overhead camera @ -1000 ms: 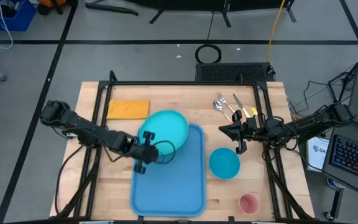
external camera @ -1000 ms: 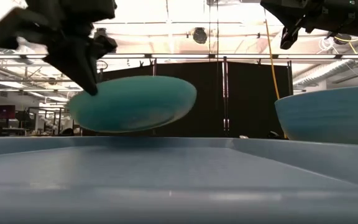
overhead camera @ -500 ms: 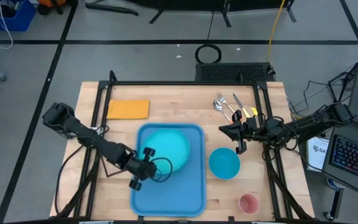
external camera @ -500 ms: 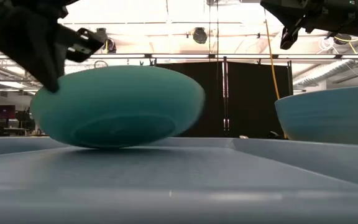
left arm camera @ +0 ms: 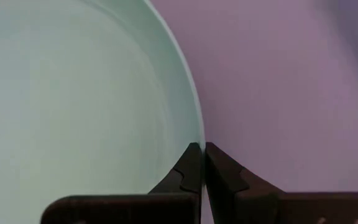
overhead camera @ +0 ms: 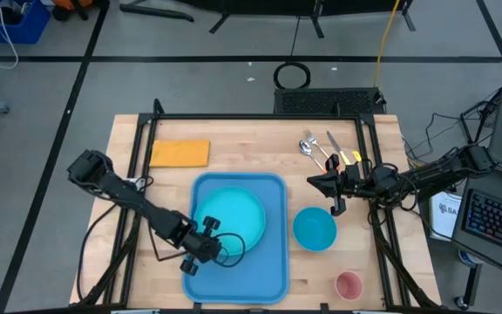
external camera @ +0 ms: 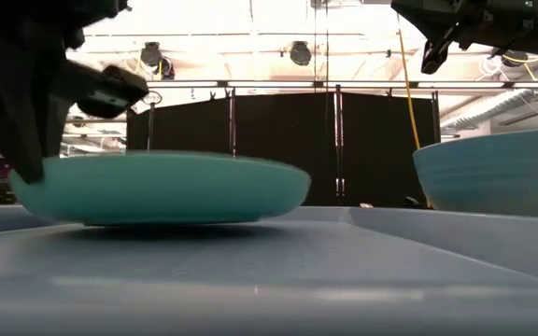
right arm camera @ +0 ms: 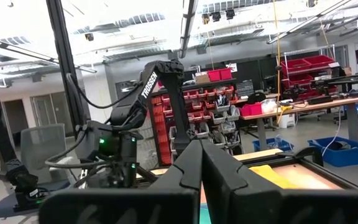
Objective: Set up tray
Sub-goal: Put the light blue plate on the blue tray
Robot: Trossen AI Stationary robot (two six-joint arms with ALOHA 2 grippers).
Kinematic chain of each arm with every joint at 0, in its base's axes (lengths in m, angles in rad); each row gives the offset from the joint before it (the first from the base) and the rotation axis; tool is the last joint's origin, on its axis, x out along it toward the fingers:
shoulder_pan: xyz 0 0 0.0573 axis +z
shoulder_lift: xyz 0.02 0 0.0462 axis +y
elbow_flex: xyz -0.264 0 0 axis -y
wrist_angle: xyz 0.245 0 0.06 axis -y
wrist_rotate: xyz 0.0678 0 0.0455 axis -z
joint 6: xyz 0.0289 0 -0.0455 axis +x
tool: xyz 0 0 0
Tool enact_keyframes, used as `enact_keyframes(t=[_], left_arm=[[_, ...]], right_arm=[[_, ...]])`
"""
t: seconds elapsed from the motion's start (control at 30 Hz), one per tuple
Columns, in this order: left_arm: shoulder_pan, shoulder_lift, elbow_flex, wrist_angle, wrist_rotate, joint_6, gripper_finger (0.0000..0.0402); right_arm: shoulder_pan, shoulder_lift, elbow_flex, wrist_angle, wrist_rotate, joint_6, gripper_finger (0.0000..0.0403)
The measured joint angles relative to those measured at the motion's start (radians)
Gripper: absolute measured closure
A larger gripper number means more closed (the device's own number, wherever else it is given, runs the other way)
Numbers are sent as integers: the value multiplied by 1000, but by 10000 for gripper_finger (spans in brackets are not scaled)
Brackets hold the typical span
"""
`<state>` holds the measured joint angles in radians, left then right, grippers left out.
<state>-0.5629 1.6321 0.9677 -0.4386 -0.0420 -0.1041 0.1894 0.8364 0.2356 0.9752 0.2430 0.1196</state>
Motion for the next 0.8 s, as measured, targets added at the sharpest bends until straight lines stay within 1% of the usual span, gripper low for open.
enact_keyframes(t=[0.27, 0.37, 0.53, 0.7, 0.8], left_arm=[[3, 34, 62, 38, 63, 26, 396], [5, 60, 62, 7, 69, 21, 396], [6, 109, 61, 25, 90, 17, 397], [2, 119, 61, 58, 91, 18, 394], [1, 121, 73, 73, 110, 20, 393]], right_arm=[[0, 1, 0, 0, 0, 0, 403], [0, 3, 0, 0, -1, 0, 403], [0, 8, 0, -2, 20, 0, 403], [0, 10, 0, -1, 23, 0, 403], [0, 10, 0, 0, 23, 0, 403]])
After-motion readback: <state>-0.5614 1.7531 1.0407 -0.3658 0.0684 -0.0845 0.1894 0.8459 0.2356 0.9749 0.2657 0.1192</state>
